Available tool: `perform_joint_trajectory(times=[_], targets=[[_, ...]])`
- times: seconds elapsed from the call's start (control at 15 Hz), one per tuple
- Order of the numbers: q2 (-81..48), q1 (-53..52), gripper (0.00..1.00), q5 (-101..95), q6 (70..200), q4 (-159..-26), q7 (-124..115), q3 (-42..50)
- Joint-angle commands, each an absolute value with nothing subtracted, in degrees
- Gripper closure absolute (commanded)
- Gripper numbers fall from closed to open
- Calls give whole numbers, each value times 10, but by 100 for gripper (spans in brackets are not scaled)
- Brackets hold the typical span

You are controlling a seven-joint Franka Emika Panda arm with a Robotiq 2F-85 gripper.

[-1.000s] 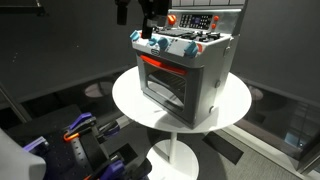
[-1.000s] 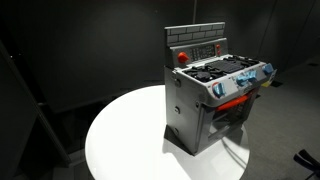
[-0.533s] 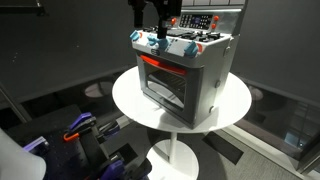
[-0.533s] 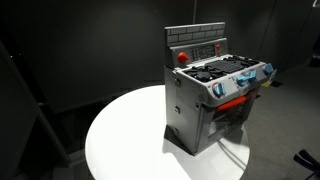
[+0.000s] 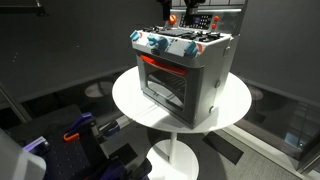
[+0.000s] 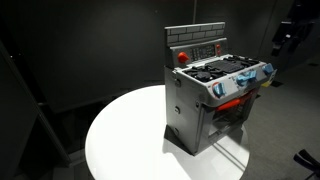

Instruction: Push the top orange button on the button display of the stove

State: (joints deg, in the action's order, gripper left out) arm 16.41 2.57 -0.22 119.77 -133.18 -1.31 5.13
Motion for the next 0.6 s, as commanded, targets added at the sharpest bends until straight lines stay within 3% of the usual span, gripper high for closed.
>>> perform_joint_trajectory(times=[0.0, 0.53], targets=[[105, 41, 0, -44, 1220, -1266, -83, 27], [-4, 36, 0, -153, 1245, -1154, -244, 16]])
